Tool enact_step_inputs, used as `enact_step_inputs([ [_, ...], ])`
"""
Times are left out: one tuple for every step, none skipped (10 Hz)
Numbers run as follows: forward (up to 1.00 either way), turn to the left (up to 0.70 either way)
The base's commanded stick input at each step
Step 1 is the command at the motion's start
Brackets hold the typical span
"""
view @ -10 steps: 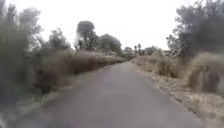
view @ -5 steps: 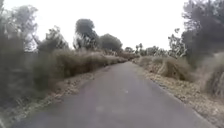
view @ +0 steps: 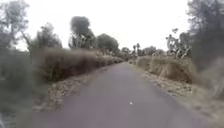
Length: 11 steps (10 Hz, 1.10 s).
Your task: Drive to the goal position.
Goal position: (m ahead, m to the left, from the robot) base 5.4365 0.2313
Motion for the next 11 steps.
enact_step_inputs([
  [1.0, 0.0],
  [1.0, 0.0],
  [1.0, 0.0],
  [1.0, 0.0],
  [1.0, 0.0],
  [1.0, -0.01],
  [1.0, -0.01],
  [1.0, -0.1],
  [1.0, -0.09],
  [1.0, -0.07],
  [1.0, -0.37],
])
